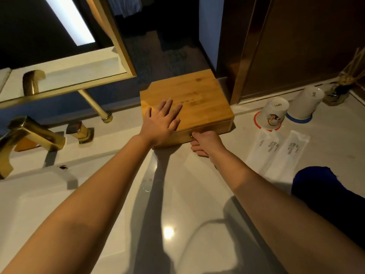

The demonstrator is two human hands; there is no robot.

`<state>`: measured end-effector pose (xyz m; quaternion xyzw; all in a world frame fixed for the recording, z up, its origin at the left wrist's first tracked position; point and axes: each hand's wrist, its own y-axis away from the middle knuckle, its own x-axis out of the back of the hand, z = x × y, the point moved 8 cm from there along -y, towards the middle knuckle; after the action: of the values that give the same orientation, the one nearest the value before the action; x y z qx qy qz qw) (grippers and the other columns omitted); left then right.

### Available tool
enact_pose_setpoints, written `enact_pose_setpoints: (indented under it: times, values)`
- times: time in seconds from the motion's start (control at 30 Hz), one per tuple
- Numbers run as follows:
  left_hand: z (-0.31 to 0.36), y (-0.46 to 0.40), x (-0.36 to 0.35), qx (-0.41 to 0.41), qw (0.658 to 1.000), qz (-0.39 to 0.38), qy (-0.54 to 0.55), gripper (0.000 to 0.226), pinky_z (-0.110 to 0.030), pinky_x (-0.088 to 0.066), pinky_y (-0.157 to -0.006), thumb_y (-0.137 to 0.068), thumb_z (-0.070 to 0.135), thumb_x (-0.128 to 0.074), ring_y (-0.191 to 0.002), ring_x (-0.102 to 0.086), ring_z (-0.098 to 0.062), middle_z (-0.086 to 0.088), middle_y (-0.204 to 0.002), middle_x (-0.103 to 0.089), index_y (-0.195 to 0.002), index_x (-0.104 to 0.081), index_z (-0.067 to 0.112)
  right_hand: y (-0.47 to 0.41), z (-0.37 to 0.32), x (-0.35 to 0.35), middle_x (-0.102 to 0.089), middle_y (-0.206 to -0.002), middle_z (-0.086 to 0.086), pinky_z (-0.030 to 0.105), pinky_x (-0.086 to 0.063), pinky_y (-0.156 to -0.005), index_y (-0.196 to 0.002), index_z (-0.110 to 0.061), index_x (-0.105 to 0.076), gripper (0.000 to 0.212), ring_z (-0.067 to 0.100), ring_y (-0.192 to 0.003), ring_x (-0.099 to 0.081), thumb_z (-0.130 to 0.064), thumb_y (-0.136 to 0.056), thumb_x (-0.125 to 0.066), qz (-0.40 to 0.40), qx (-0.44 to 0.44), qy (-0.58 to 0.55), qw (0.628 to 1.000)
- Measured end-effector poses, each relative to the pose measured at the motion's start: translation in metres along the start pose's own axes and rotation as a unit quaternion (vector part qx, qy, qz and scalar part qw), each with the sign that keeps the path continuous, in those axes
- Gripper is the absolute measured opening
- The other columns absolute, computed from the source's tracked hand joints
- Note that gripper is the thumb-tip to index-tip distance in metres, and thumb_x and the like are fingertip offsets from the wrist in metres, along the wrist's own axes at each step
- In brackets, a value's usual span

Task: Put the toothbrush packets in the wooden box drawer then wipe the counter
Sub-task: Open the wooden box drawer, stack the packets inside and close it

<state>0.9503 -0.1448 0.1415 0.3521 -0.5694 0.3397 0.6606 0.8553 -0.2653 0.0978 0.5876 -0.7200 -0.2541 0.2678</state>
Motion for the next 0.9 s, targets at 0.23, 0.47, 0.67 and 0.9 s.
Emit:
enact_pose_setpoints:
  times: [0.23,0.47,0.67,0.9]
  values:
    - [-0.003,-0.003,-0.002,0.004,1.0,0.006,-0.004,0.058,-0.052,-0.005,-0.114,-0.09,0.051,-0.01,-0.147,-0.003,-0.023,-0.001,-0.159,-0.004,-0.146,-0.006,0.037,-0.011,-0.001,-0.009,-0.067,-0.1,0.01,0.026,-0.051,-0.076,-0.121,0.004,-0.053,0.034,0.017,-0.082,-0.065,-0.014,-0.092,-0.05,-0.054,-0.009,-0.069,0.996]
    - [-0.005,-0.005,-0.002,0.0,1.0,-0.006,0.011,0.052,-0.053,-0.003,-0.114,-0.096,0.048,-0.015,-0.147,-0.001,-0.022,0.0,-0.159,-0.002,-0.146,-0.005,0.039,-0.001,0.019,-0.001,-0.07,-0.083,0.003,0.032,-0.053,-0.092,-0.08,-0.012,-0.066,0.014,0.019,-0.093,-0.069,-0.022,-0.088,-0.06,-0.022,0.009,-0.04,0.999]
    - [-0.005,-0.005,-0.001,0.005,1.0,-0.003,0.018,0.051,-0.052,-0.002,-0.114,-0.097,0.047,-0.018,-0.147,0.0,-0.021,0.001,-0.159,-0.002,-0.145,-0.006,0.04,0.02,0.049,0.005,-0.068,-0.084,0.007,0.028,-0.054,-0.083,-0.1,-0.002,-0.065,0.019,0.021,-0.088,-0.067,-0.016,-0.089,-0.058,-0.043,0.024,-0.086,0.995]
    - [-0.005,-0.003,-0.001,0.009,1.0,-0.004,0.024,0.05,-0.051,-0.001,-0.114,-0.097,0.047,-0.018,-0.147,0.001,-0.02,0.001,-0.159,-0.002,-0.145,-0.007,0.04,0.04,0.09,0.013,-0.07,-0.081,0.007,0.026,-0.054,-0.076,-0.078,-0.014,-0.066,0.012,0.019,-0.082,-0.069,-0.018,-0.088,-0.06,-0.049,0.01,-0.096,0.994]
